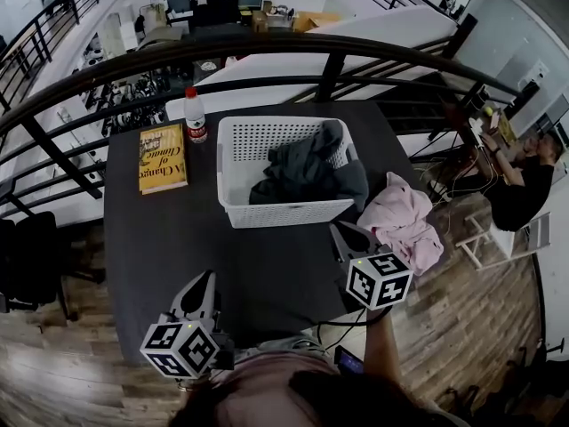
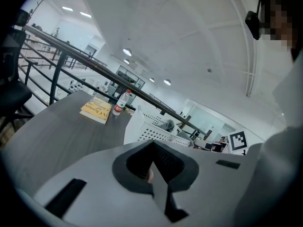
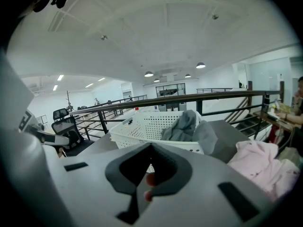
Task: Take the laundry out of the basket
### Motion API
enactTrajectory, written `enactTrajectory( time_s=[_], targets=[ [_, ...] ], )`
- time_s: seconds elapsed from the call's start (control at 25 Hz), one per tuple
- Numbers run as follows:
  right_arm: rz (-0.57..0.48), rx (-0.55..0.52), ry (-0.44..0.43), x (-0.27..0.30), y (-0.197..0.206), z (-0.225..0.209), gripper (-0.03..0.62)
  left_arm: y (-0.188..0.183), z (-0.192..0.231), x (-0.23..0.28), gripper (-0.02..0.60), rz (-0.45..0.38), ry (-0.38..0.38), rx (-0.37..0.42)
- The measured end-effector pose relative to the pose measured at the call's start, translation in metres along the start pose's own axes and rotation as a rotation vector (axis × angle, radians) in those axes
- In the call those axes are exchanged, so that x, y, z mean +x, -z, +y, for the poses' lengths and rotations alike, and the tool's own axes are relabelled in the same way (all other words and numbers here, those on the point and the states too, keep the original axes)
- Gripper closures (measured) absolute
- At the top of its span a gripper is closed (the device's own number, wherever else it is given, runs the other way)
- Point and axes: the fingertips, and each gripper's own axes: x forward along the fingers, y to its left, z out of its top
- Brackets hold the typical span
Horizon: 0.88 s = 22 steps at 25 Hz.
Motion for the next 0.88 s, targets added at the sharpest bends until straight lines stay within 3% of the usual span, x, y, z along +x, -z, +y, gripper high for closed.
enactTrajectory(
  time_s=[0.56,0.88],
  targets=[
    [0.019,0.006,0.056,0.004,-0.007,0.019,0.577,-0.006,0.024,-0.008,0.584,0.066,0.048,-0.001],
    [-0.031,-0.047,0.034,0.006,-0.046,0.016,0.576,-0.01,0.033,0.003,0.584,0.092,0.064,-0.005]
  ],
)
